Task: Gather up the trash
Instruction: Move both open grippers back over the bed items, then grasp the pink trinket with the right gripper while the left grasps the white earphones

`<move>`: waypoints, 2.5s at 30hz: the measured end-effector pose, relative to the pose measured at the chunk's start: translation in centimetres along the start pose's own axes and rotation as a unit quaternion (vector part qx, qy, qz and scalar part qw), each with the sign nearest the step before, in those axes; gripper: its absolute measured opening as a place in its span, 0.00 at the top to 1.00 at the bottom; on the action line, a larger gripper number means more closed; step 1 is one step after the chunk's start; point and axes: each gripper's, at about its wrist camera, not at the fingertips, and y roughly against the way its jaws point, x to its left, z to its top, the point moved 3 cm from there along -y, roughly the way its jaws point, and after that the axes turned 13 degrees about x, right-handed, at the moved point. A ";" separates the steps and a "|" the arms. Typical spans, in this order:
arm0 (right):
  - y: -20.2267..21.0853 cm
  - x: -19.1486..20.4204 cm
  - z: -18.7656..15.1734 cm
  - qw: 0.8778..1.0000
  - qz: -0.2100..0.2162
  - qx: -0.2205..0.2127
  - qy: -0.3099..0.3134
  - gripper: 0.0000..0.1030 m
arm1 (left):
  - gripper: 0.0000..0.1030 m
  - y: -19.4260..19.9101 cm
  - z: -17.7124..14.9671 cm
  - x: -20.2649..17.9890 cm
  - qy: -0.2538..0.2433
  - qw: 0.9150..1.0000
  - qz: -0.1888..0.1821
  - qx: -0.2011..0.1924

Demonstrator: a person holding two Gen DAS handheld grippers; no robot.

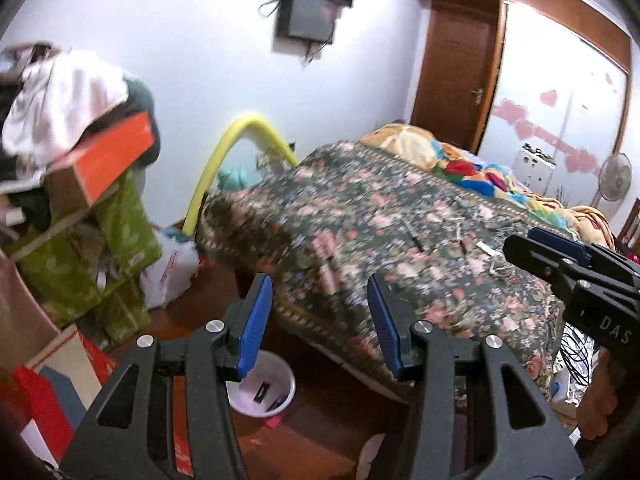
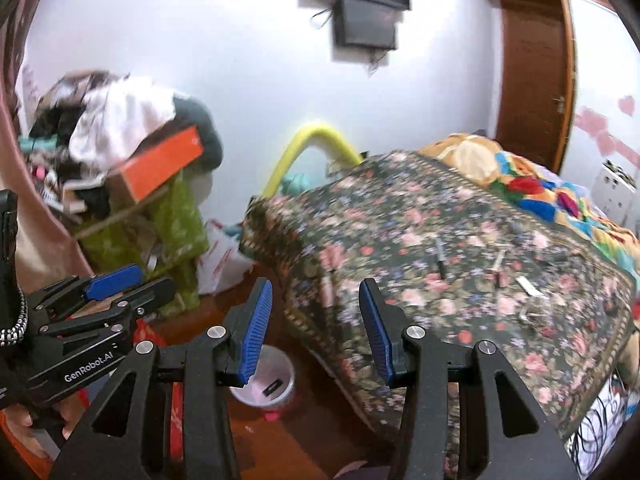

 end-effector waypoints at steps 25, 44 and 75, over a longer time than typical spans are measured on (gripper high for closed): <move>7.1 -24.8 -4.3 0.965 -0.191 -0.018 -0.176 0.29 | 0.33 -10.1 5.4 -24.5 -0.139 0.981 -0.125 0.049; -7.7 -36.0 -7.3 0.958 -0.102 0.115 -0.241 0.29 | 0.33 -28.6 3.5 -31.5 -0.179 0.961 -0.119 0.174; -13.4 -41.8 -11.6 0.943 -0.129 0.167 -0.258 0.80 | 0.33 -34.0 3.0 -38.1 -0.190 0.936 -0.187 0.231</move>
